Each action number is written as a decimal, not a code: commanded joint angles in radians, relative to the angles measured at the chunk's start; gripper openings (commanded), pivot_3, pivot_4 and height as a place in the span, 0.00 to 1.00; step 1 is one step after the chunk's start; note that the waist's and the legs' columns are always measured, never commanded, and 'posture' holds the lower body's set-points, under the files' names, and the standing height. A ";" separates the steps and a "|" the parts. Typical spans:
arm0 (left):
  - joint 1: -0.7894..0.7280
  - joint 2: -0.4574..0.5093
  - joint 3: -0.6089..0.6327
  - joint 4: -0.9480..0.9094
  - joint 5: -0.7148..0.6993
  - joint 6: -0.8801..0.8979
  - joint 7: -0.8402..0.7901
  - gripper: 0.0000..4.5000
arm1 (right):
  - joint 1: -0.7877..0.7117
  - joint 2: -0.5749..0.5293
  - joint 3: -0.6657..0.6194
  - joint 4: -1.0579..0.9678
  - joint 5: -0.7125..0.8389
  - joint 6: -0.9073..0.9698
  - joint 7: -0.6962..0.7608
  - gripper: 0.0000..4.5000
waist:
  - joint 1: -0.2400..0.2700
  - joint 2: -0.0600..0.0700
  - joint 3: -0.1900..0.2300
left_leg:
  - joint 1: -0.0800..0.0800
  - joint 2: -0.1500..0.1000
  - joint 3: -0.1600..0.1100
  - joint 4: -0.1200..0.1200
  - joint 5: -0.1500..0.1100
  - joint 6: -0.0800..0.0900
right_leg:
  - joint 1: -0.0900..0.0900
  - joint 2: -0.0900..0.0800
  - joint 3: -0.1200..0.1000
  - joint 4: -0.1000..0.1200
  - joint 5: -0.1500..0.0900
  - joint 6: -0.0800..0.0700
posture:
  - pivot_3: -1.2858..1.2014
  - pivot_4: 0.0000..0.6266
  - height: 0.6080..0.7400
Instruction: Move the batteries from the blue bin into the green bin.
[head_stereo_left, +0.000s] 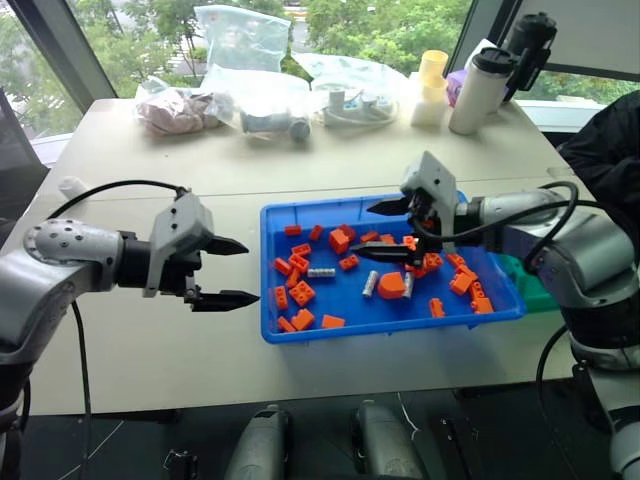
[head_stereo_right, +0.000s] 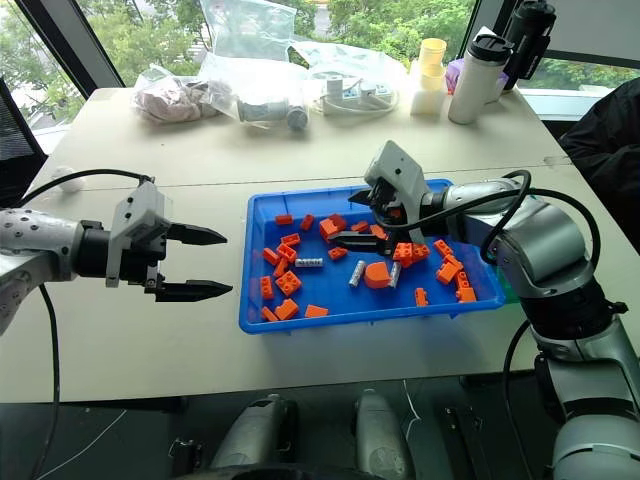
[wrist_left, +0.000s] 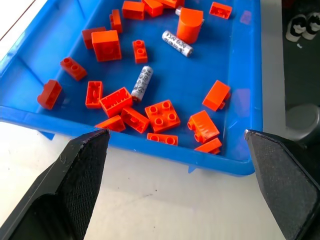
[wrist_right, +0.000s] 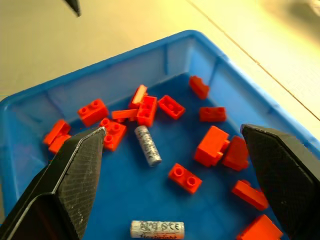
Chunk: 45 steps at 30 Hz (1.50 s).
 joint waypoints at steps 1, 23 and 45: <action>0.028 0.039 0.070 -0.040 -0.005 -0.001 0.000 1.00 | -0.039 0.039 0.080 0.076 -0.092 -0.135 0.101 0.99 | -0.002 0.000 0.000 | 0.000 0.000 0.000 0.000 0.000 0.000 | 0.000 0.000 0.000 0.000 0.000 0.000 | 0.52 0.24 1.00; 0.122 0.074 0.133 -0.139 -0.042 0.048 0.071 1.00 | -0.130 0.316 0.243 0.508 -0.414 -0.325 0.245 0.99 | -0.006 0.000 0.000 | 0.000 0.000 0.000 0.000 0.001 -0.002 | -0.001 -0.001 0.000 0.001 0.000 0.000 | 0.52 0.24 1.00; -0.072 -0.124 0.006 -0.059 -0.011 -0.017 0.152 1.00 | -0.069 0.188 -0.221 0.125 -0.339 0.046 0.059 0.03 | 0.028 0.000 0.000 | 0.000 -0.001 -0.001 0.000 0.001 -0.002 | -0.001 -0.002 0.000 0.001 0.000 0.000 | 0.52 0.24 1.00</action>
